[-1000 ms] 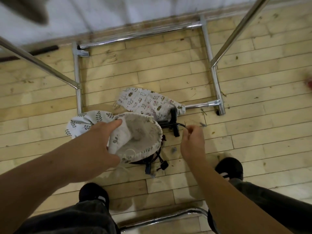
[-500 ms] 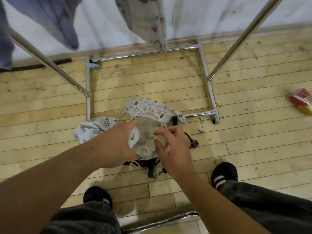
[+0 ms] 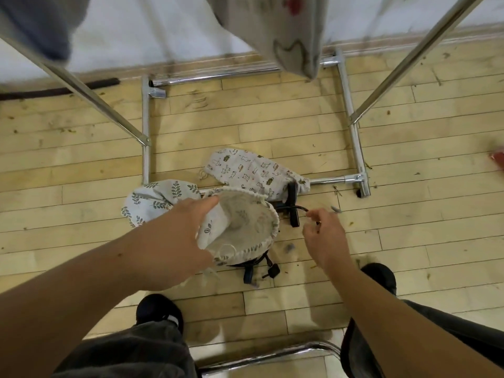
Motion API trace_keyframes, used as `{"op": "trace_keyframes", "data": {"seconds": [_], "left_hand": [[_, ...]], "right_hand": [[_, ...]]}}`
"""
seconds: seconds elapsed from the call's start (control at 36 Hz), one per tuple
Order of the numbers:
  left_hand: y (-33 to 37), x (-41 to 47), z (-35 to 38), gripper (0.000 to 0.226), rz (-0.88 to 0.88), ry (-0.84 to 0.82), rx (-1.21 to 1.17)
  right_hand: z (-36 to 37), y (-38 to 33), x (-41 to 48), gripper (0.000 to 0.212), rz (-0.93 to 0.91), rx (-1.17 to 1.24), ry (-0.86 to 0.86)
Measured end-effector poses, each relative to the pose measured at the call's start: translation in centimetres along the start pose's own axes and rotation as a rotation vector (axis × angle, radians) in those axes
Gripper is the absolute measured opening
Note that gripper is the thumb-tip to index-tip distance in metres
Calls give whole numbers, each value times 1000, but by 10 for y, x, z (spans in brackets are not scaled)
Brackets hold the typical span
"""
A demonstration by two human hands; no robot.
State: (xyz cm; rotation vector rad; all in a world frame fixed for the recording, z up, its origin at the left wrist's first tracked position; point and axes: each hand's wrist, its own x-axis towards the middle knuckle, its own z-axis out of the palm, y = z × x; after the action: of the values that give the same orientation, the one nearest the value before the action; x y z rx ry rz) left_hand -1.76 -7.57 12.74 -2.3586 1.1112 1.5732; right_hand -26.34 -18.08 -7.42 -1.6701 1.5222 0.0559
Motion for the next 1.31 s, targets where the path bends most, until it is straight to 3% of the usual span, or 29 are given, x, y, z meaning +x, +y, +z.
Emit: {"op": "trace_keyframes", "data": {"seconds": [0.19,0.5,0.64,0.94,1.17,1.31], "left_hand": [[-11,4,5,100,-53,-4,36],[-15,8,8,98,-107,-8,64],[-18,6,12,97,-95,-22,34],[-19,4,11,98,-132,-99,121],[-18,3,7,96,-113,-42,75],[-19,4,1,96,-76,42,-24]], "right_hand": [[10,21,33,53,-10,-194,-198],[49,-5,81,67,-393,-637,-340],[60,-14,95,76,-433,-774,-345],[79,-17,91,67,-212,-872,-385],[58,-13,74,38,-313,-928,-252],[38,-17,60,45,-238,-870,-232]]}}
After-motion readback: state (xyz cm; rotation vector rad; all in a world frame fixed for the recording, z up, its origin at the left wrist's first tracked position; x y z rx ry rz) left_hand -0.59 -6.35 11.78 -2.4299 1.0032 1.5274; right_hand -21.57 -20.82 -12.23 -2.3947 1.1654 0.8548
